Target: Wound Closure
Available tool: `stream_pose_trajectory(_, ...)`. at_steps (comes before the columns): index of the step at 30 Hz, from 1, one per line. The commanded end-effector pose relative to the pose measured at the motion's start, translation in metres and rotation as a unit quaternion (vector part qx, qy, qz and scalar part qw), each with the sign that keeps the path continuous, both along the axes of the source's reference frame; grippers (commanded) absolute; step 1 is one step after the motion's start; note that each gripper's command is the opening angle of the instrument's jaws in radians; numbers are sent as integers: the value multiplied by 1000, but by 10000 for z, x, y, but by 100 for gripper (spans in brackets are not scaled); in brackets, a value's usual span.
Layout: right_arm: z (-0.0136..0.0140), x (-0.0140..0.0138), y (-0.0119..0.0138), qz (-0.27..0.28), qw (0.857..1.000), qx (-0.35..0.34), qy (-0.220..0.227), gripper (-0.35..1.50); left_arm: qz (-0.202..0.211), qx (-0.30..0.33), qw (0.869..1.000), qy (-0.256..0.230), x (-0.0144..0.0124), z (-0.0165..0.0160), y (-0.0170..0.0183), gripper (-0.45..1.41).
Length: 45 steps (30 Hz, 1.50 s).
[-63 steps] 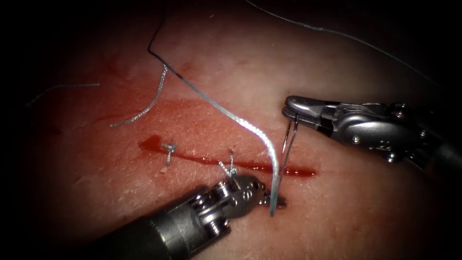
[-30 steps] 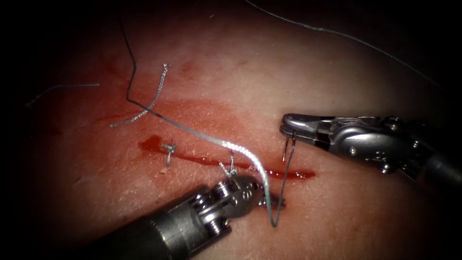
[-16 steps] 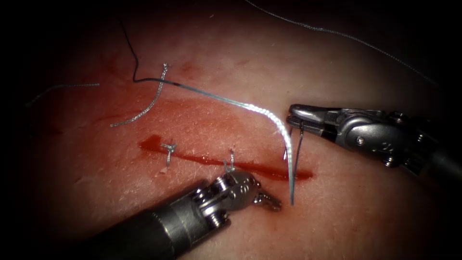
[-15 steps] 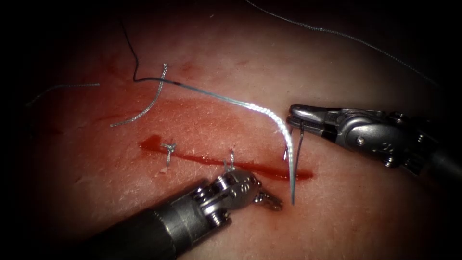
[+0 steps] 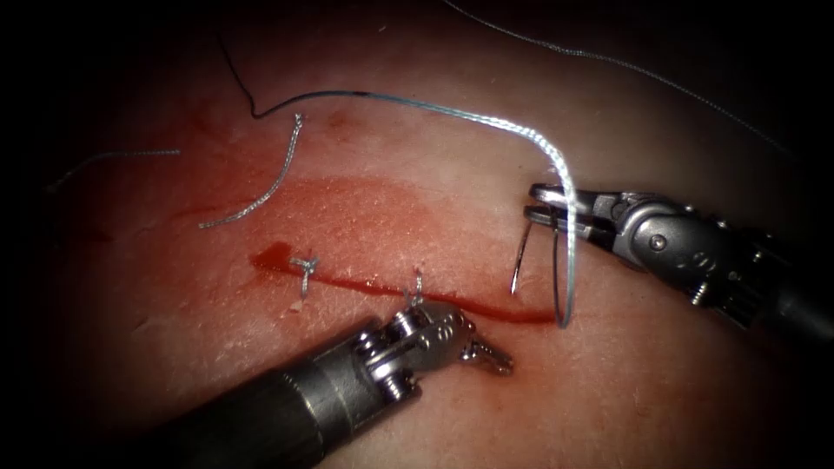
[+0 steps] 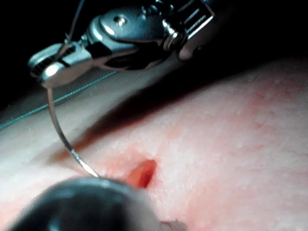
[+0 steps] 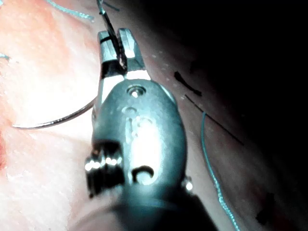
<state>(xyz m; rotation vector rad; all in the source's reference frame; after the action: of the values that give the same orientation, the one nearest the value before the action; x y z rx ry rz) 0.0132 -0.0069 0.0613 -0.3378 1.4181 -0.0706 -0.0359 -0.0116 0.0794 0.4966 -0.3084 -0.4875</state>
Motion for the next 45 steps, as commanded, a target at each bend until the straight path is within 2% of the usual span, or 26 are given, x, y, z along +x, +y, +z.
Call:
stream_pose_trajectory(1, -5, 2, 11, 2, 1000, 6, 3, -35, 1, -4, 1000, 0, -5, -3, 10, -45)
stream_pose_trajectory(7, -1, -3, 17, 19, 994, 105, 38, -35, 4, -4, 1000, 6, -1, -1, 10, -45)
stream_pose_trajectory(10, 5, -3, 18, 30, 981, 180, 62, -35, 5, -4, 1000, 7, -1, -1, 10, -45)
stream_pose_trajectory(18, 15, -3, 19, 38, 964, 250, 85, -35, 5, -4, 1000, 8, -1, -1, 10, -45)
stream_pose_trajectory(20, 16, -3, 18, 39, 956, 277, 90, -35, 5, -4, 1000, 8, -1, -1, 10, -45)
stream_pose_trajectory(22, 23, -5, 14, 40, 944, 313, 97, -35, 5, -4, 1000, 8, -1, -2, 11, -45)
stream_pose_trajectory(24, 33, -5, 4, 50, 924, 364, 107, -35, 2, -1, 1000, 9, -1, -5, 13, -45)
stream_pose_trajectory(28, 40, -3, -10, 74, 871, 472, 117, -35, 2, 4, 1000, 10, -3, -13, 23, -45)
stream_pose_trajectory(29, 42, -4, -13, 76, 855, 499, 120, -35, 0, 8, 1000, 6, -6, -21, 29, -35)
stream_pose_trajectory(30, 44, -5, -14, 76, 851, 506, 120, -35, -3, 11, 1000, 2, -9, -26, 34, -3)
stream_pose_trajectory(31, 48, -6, -17, 76, 841, 522, 120, -35, -9, 16, 1000, -11, -15, -35, 42, 25)
stream_pose_trajectory(32, 49, -7, -17, 76, 838, 527, 121, -35, -11, 19, 1000, -16, -17, -39, 45, 39)
stream_pose_trajectory(33, 50, -9, -16, 79, 835, 531, 123, -35, -17, 25, 999, -27, -22, -50, 50, 71)
stream_pose_trajectory(35, 50, -14, -12, 90, 830, 535, 126, -35, -11, 41, 998, -46, -23, -64, 53, 79)
stream_pose_trajectory(38, 51, -22, -9, 94, 822, 546, 132, -35, -7, 57, 994, -89, -15, -89, 65, 79)
stream_pose_trajectory(39, 54, -22, -10, 94, 816, 555, 136, -35, 15, 52, 992, -111, -12, -102, 74, 79)
stream_pose_trajectory(40, 55, -21, -10, 95, 814, 556, 138, -35, 21, 52, 992, -116, -11, -108, 78, 79)
stream_pose_trajectory(41, 57, -20, -11, 88, 812, 560, 141, -35, 33, 53, 990, -124, -9, -120, 85, 86)
stream_pose_trajectory(45, 62, -16, -12, 81, 804, 568, 156, -35, 77, 40, 985, -148, 4, -131, 91, 88)
